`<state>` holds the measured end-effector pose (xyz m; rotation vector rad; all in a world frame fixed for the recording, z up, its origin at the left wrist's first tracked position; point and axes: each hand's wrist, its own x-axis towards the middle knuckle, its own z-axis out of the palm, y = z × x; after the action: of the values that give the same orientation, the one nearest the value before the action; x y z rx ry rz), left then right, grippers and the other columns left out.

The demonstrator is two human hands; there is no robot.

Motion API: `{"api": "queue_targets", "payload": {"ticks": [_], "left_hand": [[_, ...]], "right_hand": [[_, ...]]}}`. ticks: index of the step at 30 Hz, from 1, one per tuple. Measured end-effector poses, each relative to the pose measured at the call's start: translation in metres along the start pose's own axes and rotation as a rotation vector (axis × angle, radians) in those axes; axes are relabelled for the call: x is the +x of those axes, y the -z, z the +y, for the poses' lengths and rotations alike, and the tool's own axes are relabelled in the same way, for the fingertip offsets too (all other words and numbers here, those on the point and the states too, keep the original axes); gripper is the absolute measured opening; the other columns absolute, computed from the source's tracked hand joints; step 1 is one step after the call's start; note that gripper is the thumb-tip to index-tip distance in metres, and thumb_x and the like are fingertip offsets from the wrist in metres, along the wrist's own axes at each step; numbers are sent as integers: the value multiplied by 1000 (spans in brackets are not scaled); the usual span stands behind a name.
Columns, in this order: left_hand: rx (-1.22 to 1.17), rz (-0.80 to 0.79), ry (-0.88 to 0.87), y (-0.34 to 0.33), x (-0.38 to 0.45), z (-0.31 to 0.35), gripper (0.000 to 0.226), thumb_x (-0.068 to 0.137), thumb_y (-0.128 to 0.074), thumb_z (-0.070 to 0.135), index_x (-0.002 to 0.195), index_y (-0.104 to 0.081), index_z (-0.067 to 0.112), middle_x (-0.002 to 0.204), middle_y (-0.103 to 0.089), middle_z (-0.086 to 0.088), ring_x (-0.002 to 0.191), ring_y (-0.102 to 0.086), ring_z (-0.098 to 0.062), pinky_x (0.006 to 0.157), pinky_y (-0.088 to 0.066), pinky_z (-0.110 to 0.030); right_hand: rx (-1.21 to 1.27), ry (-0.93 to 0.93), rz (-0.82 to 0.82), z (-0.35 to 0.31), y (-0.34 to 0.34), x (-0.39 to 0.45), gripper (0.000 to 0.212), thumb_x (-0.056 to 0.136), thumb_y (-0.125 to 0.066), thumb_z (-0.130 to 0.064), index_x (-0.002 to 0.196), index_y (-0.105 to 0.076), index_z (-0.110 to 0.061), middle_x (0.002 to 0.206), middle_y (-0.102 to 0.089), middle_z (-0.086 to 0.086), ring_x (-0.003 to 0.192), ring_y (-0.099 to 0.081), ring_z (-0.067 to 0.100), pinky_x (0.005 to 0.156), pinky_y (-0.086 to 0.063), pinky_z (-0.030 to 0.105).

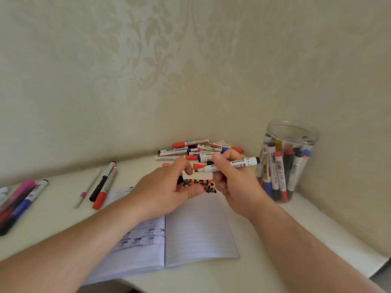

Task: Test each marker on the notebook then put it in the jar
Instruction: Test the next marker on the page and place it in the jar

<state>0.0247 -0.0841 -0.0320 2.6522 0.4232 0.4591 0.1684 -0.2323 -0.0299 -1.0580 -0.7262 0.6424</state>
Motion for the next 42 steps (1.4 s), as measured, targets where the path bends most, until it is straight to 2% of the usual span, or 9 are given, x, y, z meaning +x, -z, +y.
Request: {"api": "queue_targets", "payload": {"ticks": [4, 8, 13, 16, 24, 28, 32, 38, 42], "left_hand": [[67, -66, 15, 12, -19, -36, 39, 81, -36, 82, 104, -53, 55, 69, -58, 9, 68, -55, -6, 66, -47, -35], [78, -153, -12, 12, -32, -54, 47, 81, -36, 84, 118, -56, 64, 91, -53, 17, 87, -54, 1, 85, -49, -31], [53, -107, 13, 3, -32, -57, 49, 73, -42, 87, 113, -62, 66, 93, -52, 18, 88, -55, 2, 85, -49, -30], [36, -68, -13, -1, -36, -58, 46, 74, -44, 85, 113, -63, 67, 90, -54, 18, 86, -55, 1, 81, -51, -32], [-54, -45, -21, -1, -37, -60, 39, 71, -50, 83, 101, -66, 64, 89, -57, 19, 87, -58, 0, 78, -52, -36], [-74, -17, -23, 1, -39, -65, 36, 72, -52, 82, 97, -70, 61, 89, -56, 21, 82, -57, -1, 75, -51, -34], [57, -53, -12, 1, -42, -62, 39, 79, -48, 82, 101, -70, 58, 87, -55, 19, 83, -55, 1, 72, -48, -30], [142, -181, -50, 16, -48, -65, 41, 79, -30, 91, 116, -46, 83, 90, -49, 15, 86, -51, 0, 73, -45, -28], [174, -143, -76, 14, -52, -70, 43, 81, -26, 89, 121, -43, 82, 88, -49, 15, 86, -49, 1, 68, -38, -22]], "right_hand": [[-150, 79, 174, -6, 17, 7, 30, 103, -63, -20, 74, -61, -28, 59, -44, 0, 51, -33, 12, 43, -26, 23], [-202, 108, 257, -4, 20, 10, 20, 104, -62, -23, 86, -58, -14, 61, -44, 4, 52, -34, 13, 44, -30, 22], [-211, 35, 296, -2, 21, 11, 25, 97, -63, 3, 83, -54, -15, 60, -40, 6, 48, -29, 13, 40, -24, 23], [-265, -17, 297, 1, 23, 13, 27, 94, -60, 7, 81, -50, -15, 61, -39, 6, 46, -27, 13, 38, -22, 23], [-491, -42, 244, 15, 20, 13, 24, 94, -68, -7, 78, -53, -15, 60, -42, 8, 49, -32, 16, 43, -27, 26], [-589, -57, 111, 3, -13, 18, 20, 92, -73, -8, 80, -56, -11, 60, -50, 7, 51, -39, 18, 45, -30, 28], [-613, -108, -31, 1, -53, 25, 21, 90, -74, -7, 78, -58, -14, 60, -56, 8, 51, -48, 20, 44, -35, 28], [-657, -112, 89, 40, -62, 21, 26, 81, -73, -12, 67, -54, -22, 58, -57, 3, 51, -47, 14, 52, -36, 28], [-641, -98, 133, 44, -57, 19, 20, 81, -74, -13, 70, -57, -18, 58, -58, 4, 52, -49, 15, 54, -38, 30]]}}
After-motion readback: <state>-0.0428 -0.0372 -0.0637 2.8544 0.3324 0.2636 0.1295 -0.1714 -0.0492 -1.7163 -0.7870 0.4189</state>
